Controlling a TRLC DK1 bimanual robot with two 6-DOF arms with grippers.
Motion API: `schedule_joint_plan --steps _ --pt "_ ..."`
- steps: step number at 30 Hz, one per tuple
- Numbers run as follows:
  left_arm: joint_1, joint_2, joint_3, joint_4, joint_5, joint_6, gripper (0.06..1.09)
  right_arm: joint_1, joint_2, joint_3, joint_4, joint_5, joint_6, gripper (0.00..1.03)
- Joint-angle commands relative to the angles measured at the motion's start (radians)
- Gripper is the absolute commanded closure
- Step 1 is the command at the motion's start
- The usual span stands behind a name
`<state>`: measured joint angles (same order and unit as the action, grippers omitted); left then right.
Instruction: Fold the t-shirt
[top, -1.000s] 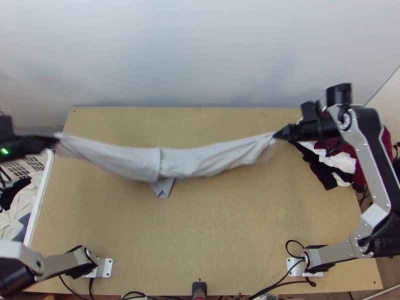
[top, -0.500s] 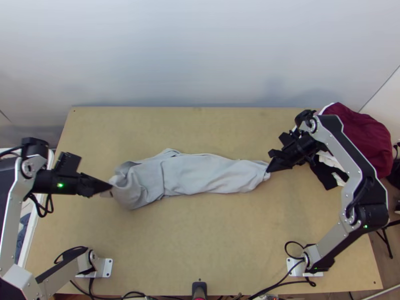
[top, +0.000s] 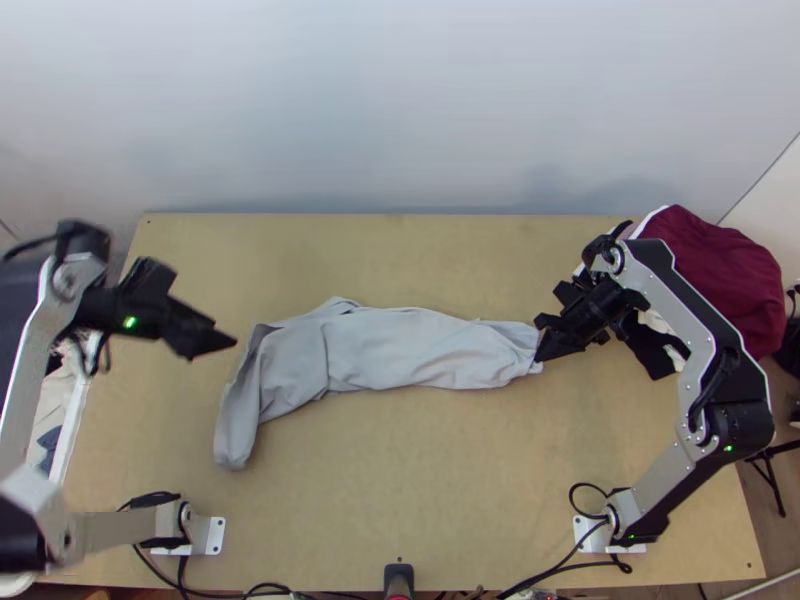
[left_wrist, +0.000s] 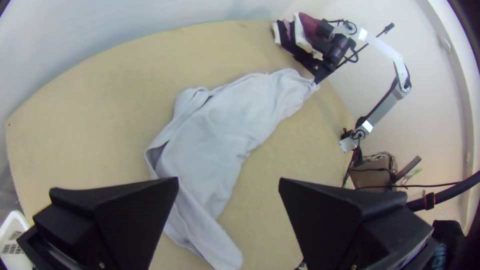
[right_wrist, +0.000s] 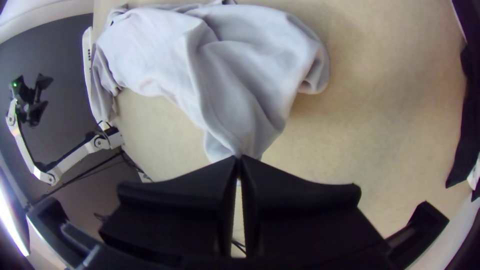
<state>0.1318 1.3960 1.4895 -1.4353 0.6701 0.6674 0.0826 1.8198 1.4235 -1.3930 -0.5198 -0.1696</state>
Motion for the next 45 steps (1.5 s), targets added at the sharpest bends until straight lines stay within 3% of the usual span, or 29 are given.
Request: schedule_joint_plan --steps 1,3,6,7,10,13,20,30,35,45 --pt "-0.185 0.278 0.192 0.072 -0.024 -0.068 0.11 0.057 -0.028 0.009 0.029 0.003 -0.004 1.0" --pt "-0.271 0.345 0.203 0.159 -0.106 -0.121 0.15 0.089 -0.042 0.025 0.032 0.003 -0.001 1.0" --pt "-0.416 0.425 0.199 0.305 -0.357 -0.15 0.15 0.114 -0.06 0.052 0.037 0.003 -0.001 1.0" --pt "-0.448 0.451 0.207 0.346 -0.399 -0.158 0.15 0.121 -0.062 0.063 0.037 0.003 -0.001 1.0" --pt "-0.503 0.557 0.299 0.358 -0.411 -0.2 0.15 0.124 -0.065 0.087 0.037 0.003 0.001 1.0" --pt "-0.56 0.65 0.38 0.365 -0.481 -0.216 0.15 0.124 -0.073 0.094 0.038 0.003 0.004 1.0" --pt "-0.607 0.845 0.618 0.34 -0.521 -0.27 0.17 0.129 -0.106 0.043 0.074 0.003 0.008 1.0" --pt "-0.59 0.919 0.657 0.351 -0.592 -0.246 0.23 0.129 -0.128 0.034 0.097 0.003 0.008 1.0" --pt "-0.551 0.945 0.723 0.34 -0.601 -0.212 0.28 0.134 -0.134 0.022 0.111 0.003 0.007 1.0" --pt "-0.563 0.919 0.7 0.253 -0.587 -0.164 0.28 0.132 -0.139 0.006 0.118 0.004 0.001 1.0"
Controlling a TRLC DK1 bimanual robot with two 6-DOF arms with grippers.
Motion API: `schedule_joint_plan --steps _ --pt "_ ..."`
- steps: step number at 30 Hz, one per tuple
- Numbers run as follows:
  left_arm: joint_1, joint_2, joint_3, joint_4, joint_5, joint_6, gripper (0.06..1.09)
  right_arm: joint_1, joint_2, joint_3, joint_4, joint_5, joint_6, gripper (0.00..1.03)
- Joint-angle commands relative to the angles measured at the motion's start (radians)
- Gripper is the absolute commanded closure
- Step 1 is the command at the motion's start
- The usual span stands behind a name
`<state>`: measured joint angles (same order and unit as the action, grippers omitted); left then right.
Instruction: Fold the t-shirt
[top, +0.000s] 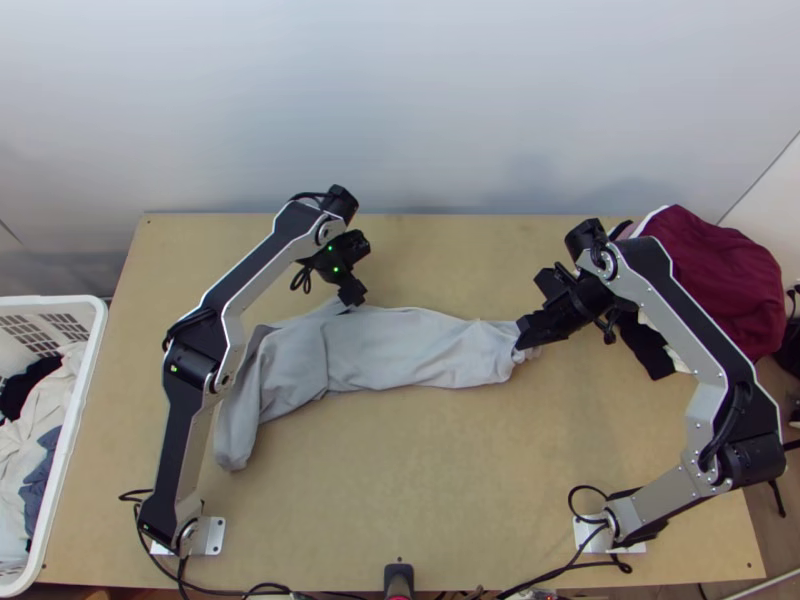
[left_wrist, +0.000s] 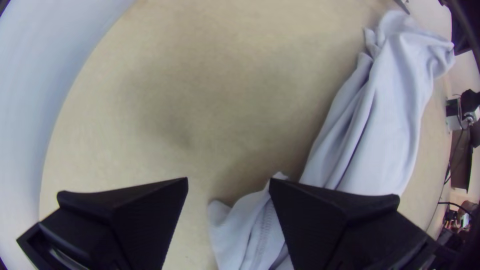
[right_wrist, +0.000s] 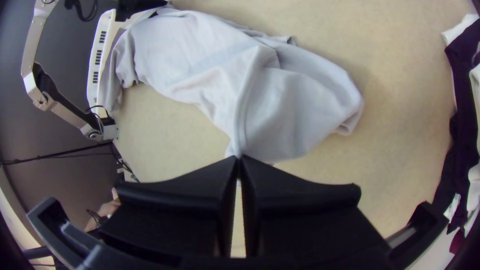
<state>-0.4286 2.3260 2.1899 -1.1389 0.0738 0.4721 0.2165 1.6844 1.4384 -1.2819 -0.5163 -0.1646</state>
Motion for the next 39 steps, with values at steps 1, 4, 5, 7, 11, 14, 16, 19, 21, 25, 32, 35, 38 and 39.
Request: schedule_joint_plan --steps 1,4,5,7,11,14,16,19,21,25,32,35,38,39 --pt "-0.004 -0.019 -0.001 -0.05 0.011 0.037 0.28 -0.003 -0.003 -0.007 0.009 0.001 -0.004 1.0" --pt "-0.01 -0.031 0.001 -0.064 0.017 0.048 0.28 -0.006 0.0 -0.006 0.012 0.001 -0.006 1.0" --pt "-0.013 -0.031 0.001 -0.071 0.017 0.057 0.28 -0.006 0.001 -0.006 0.013 0.001 -0.006 1.0" --pt "-0.018 -0.027 -0.001 -0.088 0.018 0.063 0.28 -0.008 0.003 -0.007 0.015 0.001 -0.006 1.0" --pt "-0.019 -0.028 -0.004 -0.121 0.067 0.065 0.28 -0.008 0.001 -0.013 0.016 0.001 -0.006 1.0" --pt "-0.022 -0.027 -0.039 -0.117 0.064 0.077 0.32 -0.009 -0.002 -0.018 0.021 0.001 -0.006 1.0" --pt "-0.013 -0.025 -0.051 -0.097 0.064 0.077 0.37 -0.011 -0.003 -0.018 0.026 0.001 -0.006 1.0" --pt "0.001 -0.02 -0.059 -0.074 0.063 0.077 0.44 -0.011 -0.005 -0.015 0.026 0.001 -0.006 1.0" --pt "0.004 -0.02 -0.059 -0.068 0.063 0.077 0.5 -0.012 -0.006 -0.015 0.027 0.001 -0.006 1.0" --pt "0.014 -0.01 -0.056 -0.041 0.064 0.059 0.8 -0.02 -0.008 -0.015 0.029 0.001 -0.006 1.0" --pt "0.042 -0.045 -0.004 -0.048 0.073 0.016 1.05 -0.025 -0.02 -0.027 0.029 0.001 -0.006 1.0" --pt "0.071 -0.051 -0.012 -0.102 0.144 0.056 1.05 -0.025 -0.025 -0.035 0.029 0.001 -0.006 1.0" --pt "0.119 -0.073 -0.01 -0.108 0.193 0.046 1.05 -0.023 -0.032 -0.033 0.03 0.001 -0.004 1.0" --pt "0.134 -0.09 -0.005 -0.108 0.213 0.033 1.05 -0.023 -0.037 -0.03 0.029 0.001 -0.001 1.0"
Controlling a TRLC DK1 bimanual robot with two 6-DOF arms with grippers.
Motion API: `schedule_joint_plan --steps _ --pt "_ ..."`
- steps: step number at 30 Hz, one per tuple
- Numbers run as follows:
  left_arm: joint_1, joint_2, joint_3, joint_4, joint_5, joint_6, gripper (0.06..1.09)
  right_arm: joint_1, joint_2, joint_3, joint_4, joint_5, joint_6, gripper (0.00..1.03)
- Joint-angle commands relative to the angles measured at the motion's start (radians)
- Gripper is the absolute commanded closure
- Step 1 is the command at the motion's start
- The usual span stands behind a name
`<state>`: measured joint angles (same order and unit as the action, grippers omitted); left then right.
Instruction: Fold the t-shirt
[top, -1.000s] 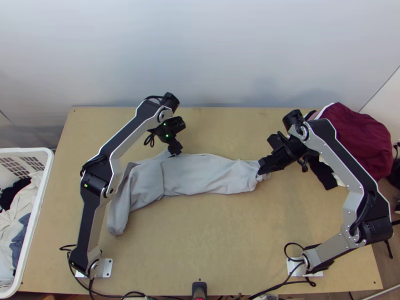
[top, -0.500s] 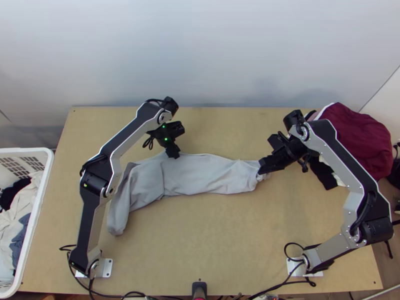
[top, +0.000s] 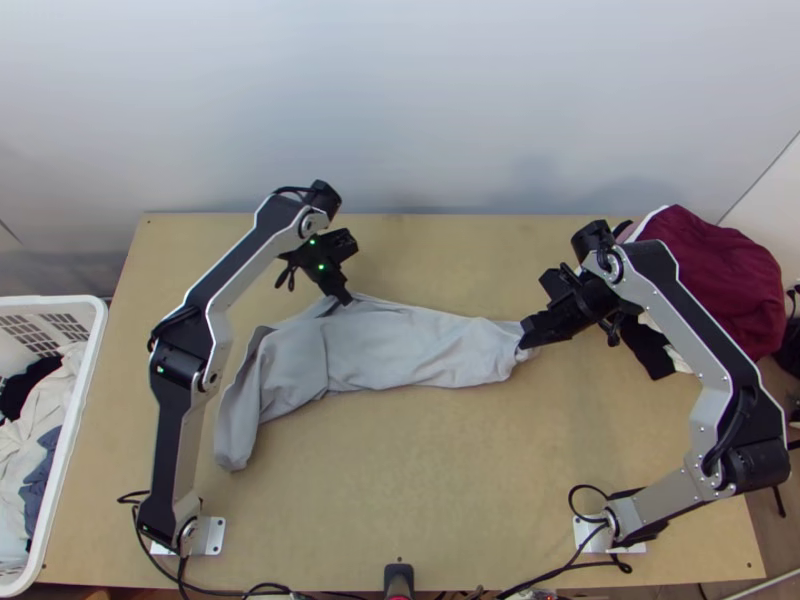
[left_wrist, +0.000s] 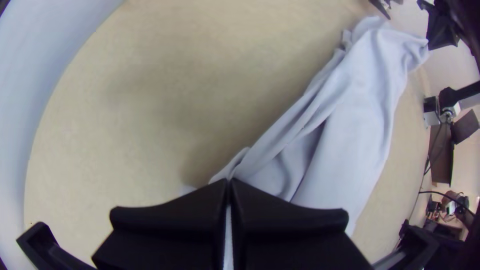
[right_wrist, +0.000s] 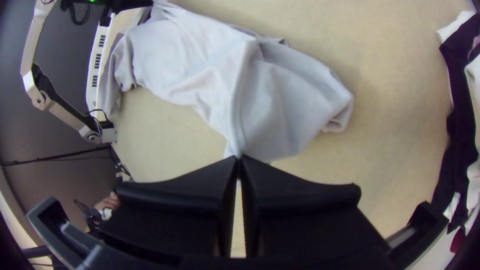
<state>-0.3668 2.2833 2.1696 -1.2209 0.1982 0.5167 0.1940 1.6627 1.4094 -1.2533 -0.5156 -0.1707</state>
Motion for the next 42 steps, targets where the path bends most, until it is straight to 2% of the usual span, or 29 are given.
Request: schedule_joint_plan --steps 1,6,11,16,20,22,26,30,34,41,42 --pt "0.092 -0.062 0.027 -0.026 0.109 -0.03 1.05 -0.002 -0.026 0.002 0.0 0.0 0.005 1.0" --pt "0.203 -0.171 0.072 -0.002 0.224 -0.156 1.05 -0.042 -0.115 0.097 0.003 -0.003 0.023 1.0" --pt "0.293 -0.281 0.072 0.041 0.337 -0.234 1.05 -0.045 -0.127 0.289 0.014 -0.003 0.046 1.0" --pt "0.419 -0.39 0.072 0.132 0.547 -0.38 1.05 -0.082 -0.107 0.471 0.071 -0.003 0.086 1.0" --pt "0.453 -0.49 0.061 0.139 0.63 -0.442 1.05 -0.064 -0.113 0.5 0.084 -0.003 0.099 1.0" --pt "0.45 -0.576 -0.022 0.12 0.69 -0.452 1.05 -0.048 -0.138 0.467 0.083 -0.001 0.096 1.0" --pt "0.488 -0.739 -0.166 0.098 0.693 -0.417 1.05 -0.088 -0.222 0.408 0.083 -0.001 0.094 1.0" --pt "0.654 -0.777 -0.091 0.089 0.745 -0.422 1.05 -0.206 -0.304 0.431 0.149 -0.009 0.126 1.0" --pt "0.667 -0.811 -0.036 0.077 0.77 -0.423 1.05 -0.186 -0.36 0.462 0.29 0.042 0.195 1.0" --pt "0.594 -0.967 -0.122 0.055 0.768 -0.397 1.03 -0.202 -0.422 0.511 0.293 0.085 0.255 1.0" --pt "0.592 -0.999 -0.149 0.037 0.768 -0.397 1.0 -0.202 -0.437 0.504 0.293 0.089 0.26 1.0"
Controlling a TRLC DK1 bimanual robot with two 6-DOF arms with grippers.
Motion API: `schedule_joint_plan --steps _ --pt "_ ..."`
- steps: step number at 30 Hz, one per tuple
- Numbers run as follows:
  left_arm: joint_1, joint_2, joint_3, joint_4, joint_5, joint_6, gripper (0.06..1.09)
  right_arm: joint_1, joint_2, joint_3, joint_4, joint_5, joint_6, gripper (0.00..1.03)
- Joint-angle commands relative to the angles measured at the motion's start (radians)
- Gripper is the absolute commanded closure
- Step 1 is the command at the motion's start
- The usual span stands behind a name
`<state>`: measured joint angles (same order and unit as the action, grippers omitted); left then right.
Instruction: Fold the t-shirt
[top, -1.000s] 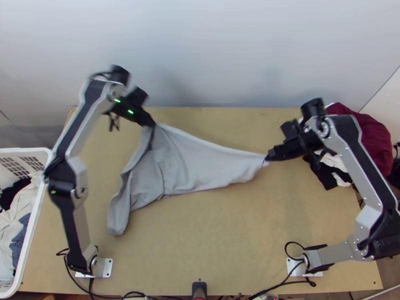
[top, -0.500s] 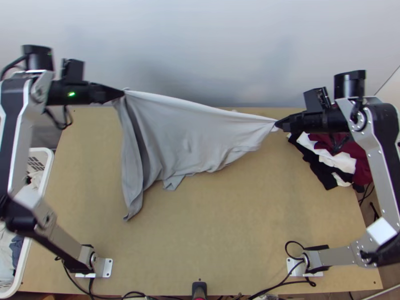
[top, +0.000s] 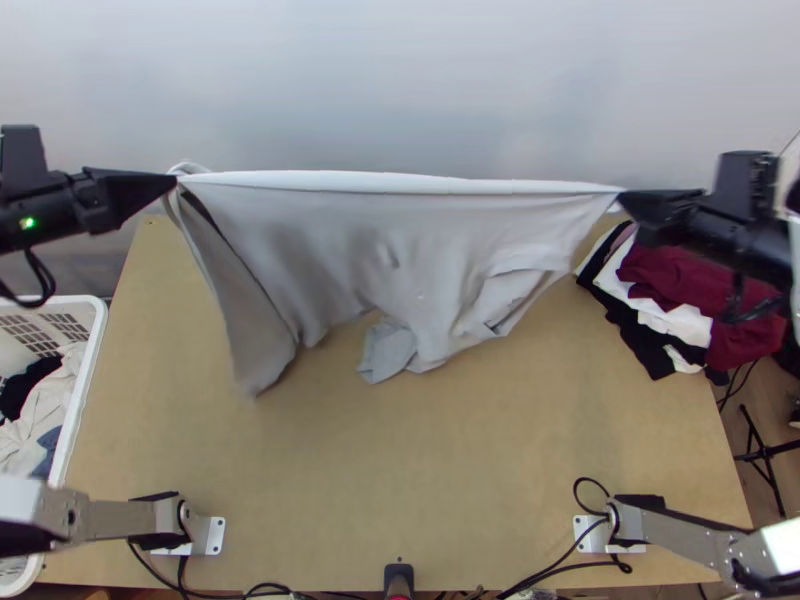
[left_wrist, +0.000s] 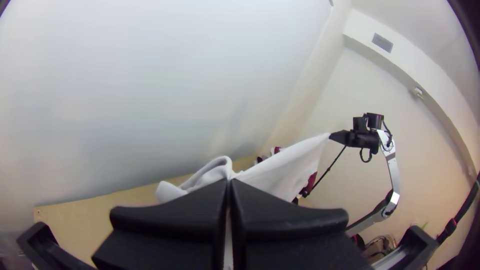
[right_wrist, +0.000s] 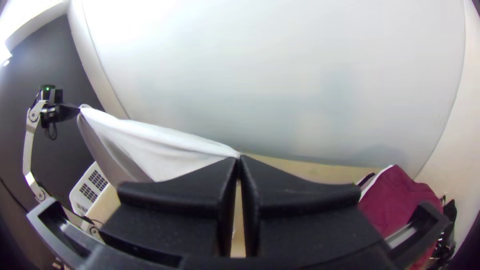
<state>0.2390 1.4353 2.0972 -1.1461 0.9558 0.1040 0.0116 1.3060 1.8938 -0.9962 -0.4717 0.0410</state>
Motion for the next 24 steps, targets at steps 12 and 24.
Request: schedule_joint_plan --steps 12,24 --pt "-0.251 -0.573 -0.977 -0.029 0.011 0.016 0.98 0.054 -0.206 -0.676 -0.047 0.03 0.01 1.0" --pt "-0.457 -0.535 -1.154 0.075 -0.043 0.019 0.55 0.083 -0.128 -0.878 -0.041 0.094 -0.104 1.0"
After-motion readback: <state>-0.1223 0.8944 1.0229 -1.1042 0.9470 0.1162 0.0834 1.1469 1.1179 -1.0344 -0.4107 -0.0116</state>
